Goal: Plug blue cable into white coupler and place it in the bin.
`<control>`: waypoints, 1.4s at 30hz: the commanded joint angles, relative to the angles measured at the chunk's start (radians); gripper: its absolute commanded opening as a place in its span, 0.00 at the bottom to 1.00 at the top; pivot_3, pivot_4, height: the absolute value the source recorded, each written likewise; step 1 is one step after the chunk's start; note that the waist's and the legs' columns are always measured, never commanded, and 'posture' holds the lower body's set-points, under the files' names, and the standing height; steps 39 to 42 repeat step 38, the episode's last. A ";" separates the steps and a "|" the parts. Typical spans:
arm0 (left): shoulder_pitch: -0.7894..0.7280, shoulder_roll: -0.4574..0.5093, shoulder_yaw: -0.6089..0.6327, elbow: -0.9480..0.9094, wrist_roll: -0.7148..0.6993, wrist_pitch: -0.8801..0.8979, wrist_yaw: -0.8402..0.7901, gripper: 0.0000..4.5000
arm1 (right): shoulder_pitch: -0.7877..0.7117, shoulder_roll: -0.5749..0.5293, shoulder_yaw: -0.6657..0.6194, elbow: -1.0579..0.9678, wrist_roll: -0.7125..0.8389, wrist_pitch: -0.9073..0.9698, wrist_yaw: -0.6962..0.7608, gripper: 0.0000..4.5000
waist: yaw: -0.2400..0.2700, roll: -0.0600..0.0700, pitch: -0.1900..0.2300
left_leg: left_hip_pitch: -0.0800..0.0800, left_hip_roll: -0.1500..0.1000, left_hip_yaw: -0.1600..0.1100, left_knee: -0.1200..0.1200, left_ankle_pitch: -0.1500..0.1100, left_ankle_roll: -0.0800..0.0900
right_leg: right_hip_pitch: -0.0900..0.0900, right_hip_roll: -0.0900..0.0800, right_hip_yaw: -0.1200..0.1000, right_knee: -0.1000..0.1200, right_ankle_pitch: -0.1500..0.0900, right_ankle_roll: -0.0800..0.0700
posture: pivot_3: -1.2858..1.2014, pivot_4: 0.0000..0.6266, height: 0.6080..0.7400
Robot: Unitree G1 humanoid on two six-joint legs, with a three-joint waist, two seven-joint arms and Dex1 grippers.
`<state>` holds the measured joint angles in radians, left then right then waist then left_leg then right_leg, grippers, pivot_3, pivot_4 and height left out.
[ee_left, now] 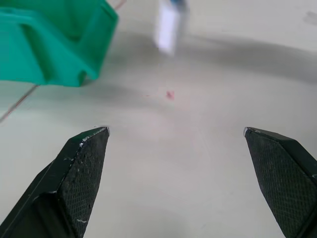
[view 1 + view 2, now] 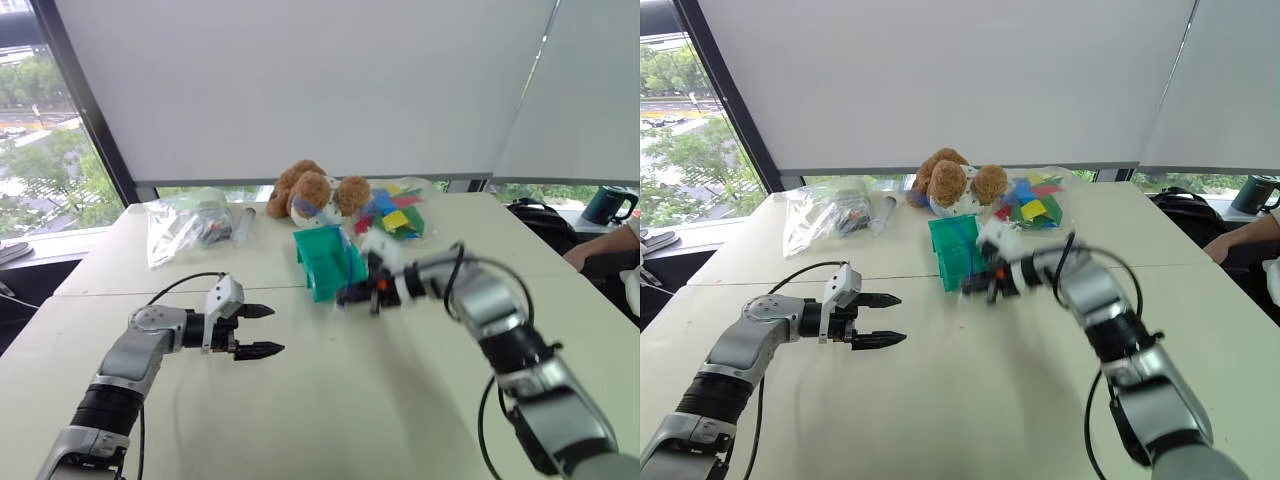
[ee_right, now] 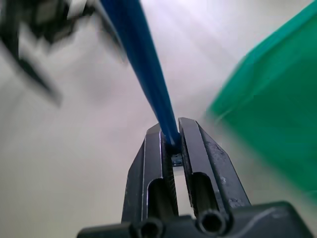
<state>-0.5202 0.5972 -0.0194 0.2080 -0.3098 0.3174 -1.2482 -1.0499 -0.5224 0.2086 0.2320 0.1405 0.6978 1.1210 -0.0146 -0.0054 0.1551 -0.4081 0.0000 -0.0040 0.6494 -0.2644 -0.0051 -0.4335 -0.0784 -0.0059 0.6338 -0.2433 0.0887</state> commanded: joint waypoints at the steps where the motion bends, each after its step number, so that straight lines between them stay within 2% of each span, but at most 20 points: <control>1: 0.014 0.003 0.034 -0.061 -0.029 0.012 0.044 1.00 | -0.110 0.032 -0.021 0.202 -0.021 -0.090 -0.040 0.00 | 0.000 0.000 0.000 | 0.000 0.000 0.000 -0.001 0.000 0.000 | 0.000 0.000 0.000 -0.001 0.000 0.000 | 0.52 0.24 1.00; 10: 0.058 0.011 0.070 -0.166 -0.085 0.106 0.139 1.00 | -0.328 0.188 -0.025 0.851 -0.131 -0.384 -0.194 0.00 | -0.005 -0.002 0.009 | 0.000 -0.003 0.003 0.000 0.000 0.000 | 0.001 -0.002 0.001 -0.002 0.001 0.002 | 0.52 0.24 1.00; 13: 0.076 0.019 0.086 -0.211 -0.122 0.164 0.159 1.00 | -0.367 0.223 -0.061 0.979 -0.139 -0.428 -0.290 0.24 | -0.006 -0.002 0.010 | 0.000 -0.003 0.003 -0.001 0.000 0.000 | 0.001 -0.002 0.001 -0.002 0.001 0.002 | 0.52 0.24 1.00; 19: 0.087 0.020 0.102 -0.264 -0.172 0.230 0.198 1.00 | -0.426 0.227 -0.122 1.031 -0.133 -0.448 -0.329 0.93 | -0.006 -0.001 0.011 | 0.000 -0.003 0.003 -0.001 0.002 -0.003 | 0.001 -0.002 0.001 -0.002 0.001 0.003 | 0.52 0.24 1.00; 20: 0.088 0.020 0.104 -0.270 -0.178 0.237 0.202 1.00 | -0.436 0.223 -0.133 1.030 -0.131 -0.447 -0.329 0.98 | -0.006 -0.001 0.011 | 0.000 -0.003 0.003 -0.001 0.002 -0.004 | 0.001 -0.002 0.001 -0.002 0.002 0.003 | 0.52 0.24 1.00; 25: 0.084 0.015 0.100 -0.284 -0.194 0.257 0.219 1.00 | -0.481 0.153 -0.191 0.976 -0.108 -0.412 -0.276 0.98 | -0.006 -0.001 0.012 | 0.000 -0.003 0.002 -0.001 0.003 -0.005 | 0.001 -0.001 0.001 -0.001 0.002 0.004 | 0.52 0.24 1.00; 28: 0.075 0.016 0.103 -0.289 -0.209 0.270 0.225 1.00 | -0.447 0.083 -0.191 0.851 -0.099 -0.348 -0.186 0.98 | -0.001 -0.001 0.013 | 0.000 -0.003 0.002 -0.001 0.003 -0.005 | 0.002 -0.001 0.001 -0.002 0.002 0.003 | 0.52 0.24 1.00; 32: 0.061 0.025 0.114 -0.288 -0.228 0.288 0.230 1.00 | -0.226 -0.046 -0.186 0.413 -0.045 -0.145 -0.069 0.98 | 0.004 -0.002 0.013 | 0.000 -0.004 0.000 -0.001 0.003 -0.005 | 0.004 -0.002 0.000 -0.003 0.002 0.004 | 0.52 0.24 1.00; 36: 0.050 0.043 0.144 -0.263 -0.236 0.290 0.240 1.00 | 0.049 -0.150 -0.232 -0.078 0.081 0.110 -0.039 0.98 | 0.001 -0.001 0.014 | 0.000 -0.004 0.000 0.000 0.003 -0.004 | 0.004 -0.002 0.000 -0.003 0.002 0.004 | 0.52 0.24 1.00; 38: 0.050 0.055 0.163 -0.257 -0.247 0.300 0.244 1.00 | 0.178 -0.195 -0.253 -0.261 0.128 0.194 -0.048 0.98 | 0.002 -0.001 0.014 | 0.000 -0.003 0.000 0.000 0.003 -0.004 | 0.004 -0.001 0.000 -0.002 0.002 0.005 | 0.52 0.24 1.00; 42: 0.050 0.055 0.163 -0.257 -0.247 0.300 0.244 1.00 | 0.178 -0.195 -0.253 -0.261 0.128 0.194 -0.048 0.98 | 0.002 -0.001 0.014 | 0.000 -0.003 0.000 0.000 0.003 -0.004 | 0.004 -0.001 0.000 -0.002 0.002 0.005 | 0.52 0.24 1.00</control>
